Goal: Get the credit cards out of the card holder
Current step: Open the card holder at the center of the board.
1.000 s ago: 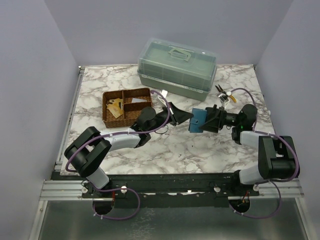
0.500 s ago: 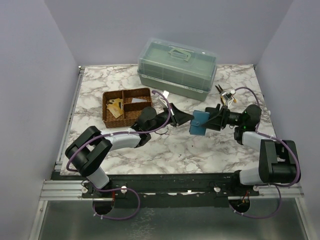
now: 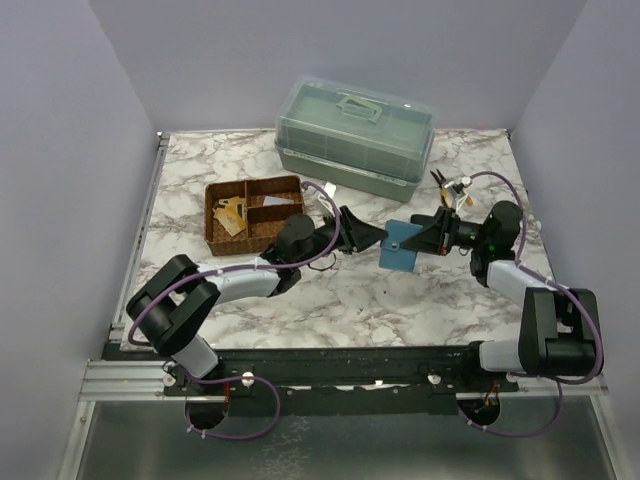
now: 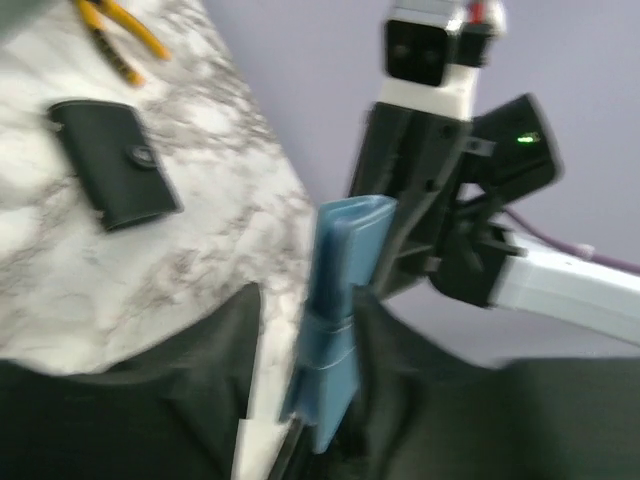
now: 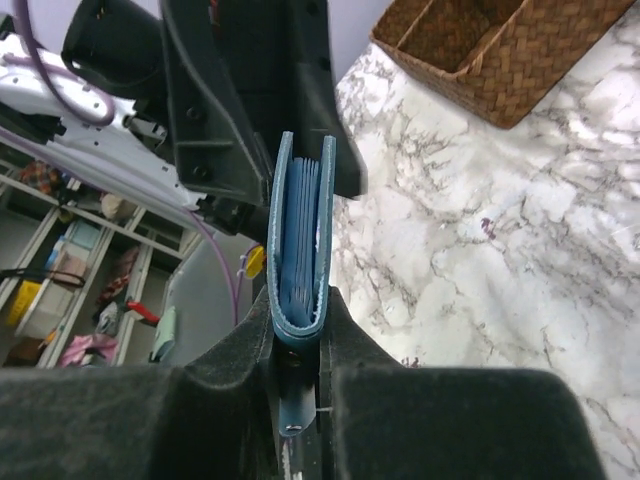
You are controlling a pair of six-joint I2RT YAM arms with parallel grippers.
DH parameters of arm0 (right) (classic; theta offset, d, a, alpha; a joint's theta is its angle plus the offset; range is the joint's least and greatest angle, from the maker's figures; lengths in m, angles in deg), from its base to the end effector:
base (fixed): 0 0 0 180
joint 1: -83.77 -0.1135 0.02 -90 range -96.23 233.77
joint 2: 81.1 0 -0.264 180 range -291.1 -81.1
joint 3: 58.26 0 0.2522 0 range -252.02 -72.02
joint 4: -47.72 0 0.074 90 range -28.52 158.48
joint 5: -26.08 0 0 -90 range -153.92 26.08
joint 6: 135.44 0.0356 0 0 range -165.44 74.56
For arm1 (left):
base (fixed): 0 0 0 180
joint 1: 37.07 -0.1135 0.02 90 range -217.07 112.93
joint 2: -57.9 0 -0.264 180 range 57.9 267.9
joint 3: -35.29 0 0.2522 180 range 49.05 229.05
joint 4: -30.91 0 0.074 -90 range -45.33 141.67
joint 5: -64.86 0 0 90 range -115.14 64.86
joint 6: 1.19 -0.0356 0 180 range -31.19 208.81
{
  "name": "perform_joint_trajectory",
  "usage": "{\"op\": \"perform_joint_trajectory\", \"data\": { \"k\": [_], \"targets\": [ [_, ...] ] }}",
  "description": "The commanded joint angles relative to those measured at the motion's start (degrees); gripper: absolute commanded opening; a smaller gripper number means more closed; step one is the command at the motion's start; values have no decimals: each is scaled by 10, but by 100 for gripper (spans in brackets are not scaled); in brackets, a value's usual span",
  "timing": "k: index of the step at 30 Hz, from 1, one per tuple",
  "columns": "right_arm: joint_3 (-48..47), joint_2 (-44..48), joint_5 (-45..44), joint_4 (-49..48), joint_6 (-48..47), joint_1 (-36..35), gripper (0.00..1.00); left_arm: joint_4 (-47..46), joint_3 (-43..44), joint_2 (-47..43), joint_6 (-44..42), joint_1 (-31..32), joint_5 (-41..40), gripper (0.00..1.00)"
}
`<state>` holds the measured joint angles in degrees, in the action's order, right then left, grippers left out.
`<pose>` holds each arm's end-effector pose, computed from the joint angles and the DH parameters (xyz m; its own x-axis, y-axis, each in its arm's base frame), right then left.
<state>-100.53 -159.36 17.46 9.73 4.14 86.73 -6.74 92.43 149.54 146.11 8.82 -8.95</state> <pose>0.2511 0.0223 0.2265 -0.7228 0.1516 -0.6743 -0.6613 0.1315 0.7385 0.2319 -0.2535 0.2405 -0.7227 -0.4156 -0.5523 0.5094 0.2199 -0.8320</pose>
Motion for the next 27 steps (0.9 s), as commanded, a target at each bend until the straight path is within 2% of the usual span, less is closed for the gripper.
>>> {"op": "perform_joint_trajectory", "data": {
  "k": [1, 3, 5, 7, 12, 18, 22, 27],
  "targets": [
    [-47, 34, -43, 189, -138, 2, 2, 145, -14, -81, -62, 10, -145, 56],
    [-60, 35, -62, 244, -175, 2, 1, 251, 12, -111, -114, 28, -217, 62],
    [-66, 33, -85, 271, -192, 2, 1, 335, 49, -117, -163, 52, -258, 63],
    [-68, 29, -104, 286, -204, 2, 0, 382, 79, -109, -211, 82, -280, 63],
    [-95, 20, -141, 370, -244, 1, 0, 458, 165, -61, -303, 169, -392, 63],
    [-98, 15, -135, 376, -236, 2, 0, 553, 275, 20, -338, 189, -465, 57],
    [-101, 11, -131, 379, -235, 2, 0, 577, 312, 48, -338, 191, -486, 47],
    [-100, 10, -126, 376, -230, 2, 0, 617, 357, 86, -330, 191, -501, 44]
  ]
}}
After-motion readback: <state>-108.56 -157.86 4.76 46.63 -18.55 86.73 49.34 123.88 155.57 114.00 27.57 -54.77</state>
